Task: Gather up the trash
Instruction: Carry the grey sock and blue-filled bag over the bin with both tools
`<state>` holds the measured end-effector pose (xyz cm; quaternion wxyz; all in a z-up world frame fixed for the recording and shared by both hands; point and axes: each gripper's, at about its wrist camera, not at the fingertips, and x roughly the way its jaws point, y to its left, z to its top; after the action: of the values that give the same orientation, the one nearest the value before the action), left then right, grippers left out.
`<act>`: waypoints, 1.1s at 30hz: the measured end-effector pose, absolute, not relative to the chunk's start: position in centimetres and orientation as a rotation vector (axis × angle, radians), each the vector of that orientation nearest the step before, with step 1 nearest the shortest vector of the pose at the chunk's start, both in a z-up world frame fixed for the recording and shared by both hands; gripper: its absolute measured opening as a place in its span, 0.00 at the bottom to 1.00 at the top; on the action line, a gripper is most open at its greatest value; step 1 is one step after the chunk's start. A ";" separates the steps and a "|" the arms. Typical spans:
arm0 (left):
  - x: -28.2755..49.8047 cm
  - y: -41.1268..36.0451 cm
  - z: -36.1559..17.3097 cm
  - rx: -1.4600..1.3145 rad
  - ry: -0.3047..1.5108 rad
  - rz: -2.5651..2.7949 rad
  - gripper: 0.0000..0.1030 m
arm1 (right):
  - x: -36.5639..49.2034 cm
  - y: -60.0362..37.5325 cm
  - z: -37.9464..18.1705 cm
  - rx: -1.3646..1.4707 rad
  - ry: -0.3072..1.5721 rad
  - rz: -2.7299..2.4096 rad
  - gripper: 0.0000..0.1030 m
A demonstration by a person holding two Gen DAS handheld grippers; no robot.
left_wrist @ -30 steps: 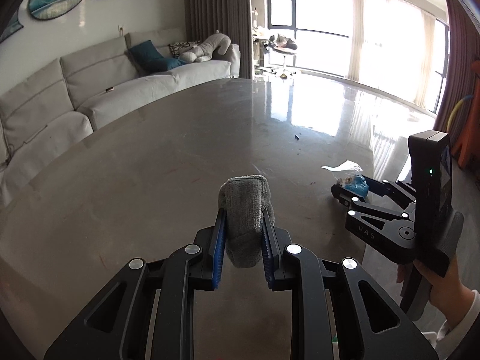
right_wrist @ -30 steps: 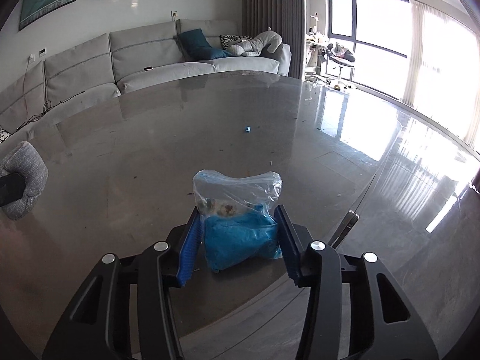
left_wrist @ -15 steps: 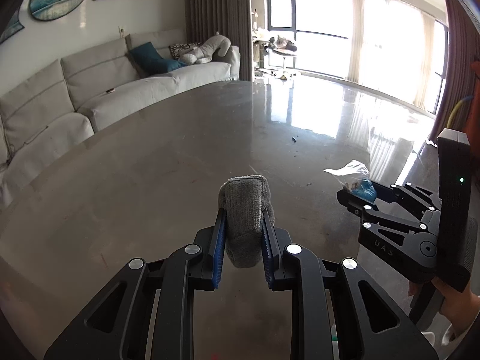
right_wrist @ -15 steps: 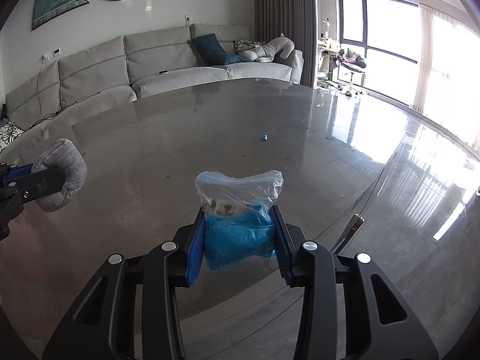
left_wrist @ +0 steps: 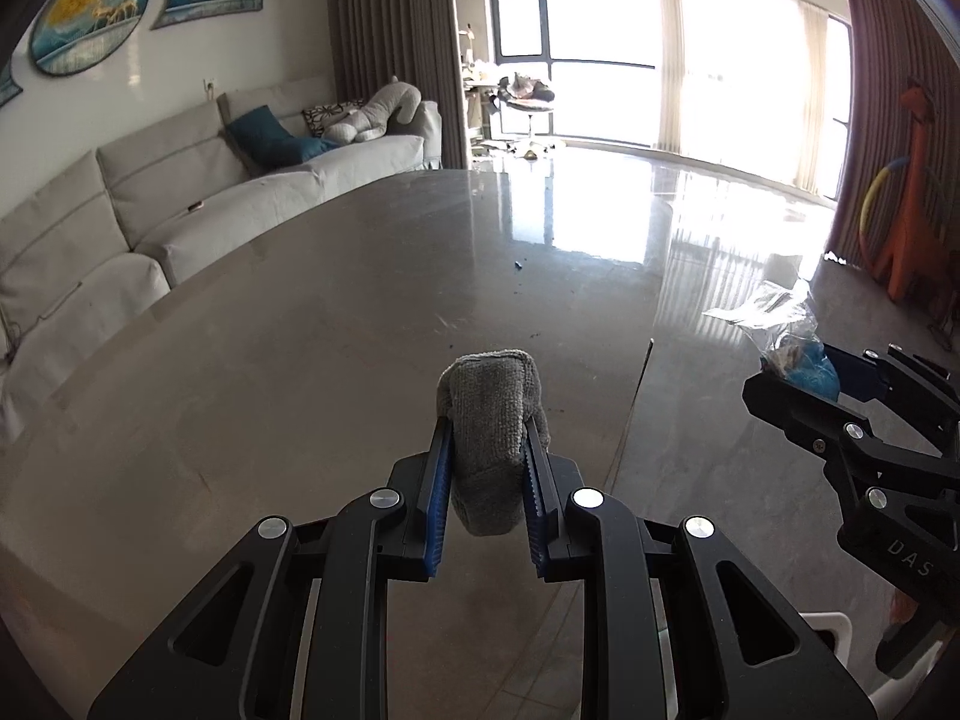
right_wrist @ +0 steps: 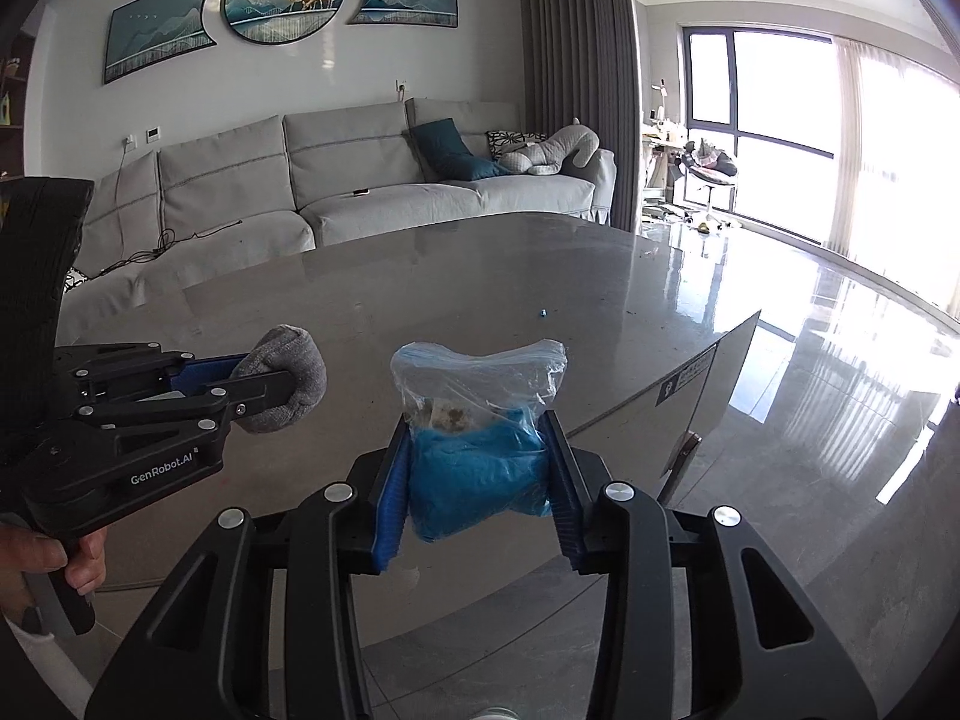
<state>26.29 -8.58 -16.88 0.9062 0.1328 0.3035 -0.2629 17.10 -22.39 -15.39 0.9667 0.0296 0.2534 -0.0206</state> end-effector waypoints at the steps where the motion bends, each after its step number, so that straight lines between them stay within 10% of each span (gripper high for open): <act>1: 25.7 -8.7 -16.7 0.282 0.619 -0.548 0.20 | 16.4 -22.3 -15.2 0.059 0.513 -0.044 0.40; 33: 8.2 -12.3 -25.4 0.417 0.809 -0.778 0.21 | 2.6 -23.4 -20.5 0.119 0.570 -0.173 0.40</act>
<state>8.20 -12.30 -25.36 0.8261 0.1963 0.3809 -0.3659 2.63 -23.39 -20.53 0.9543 0.0586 0.2804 -0.0852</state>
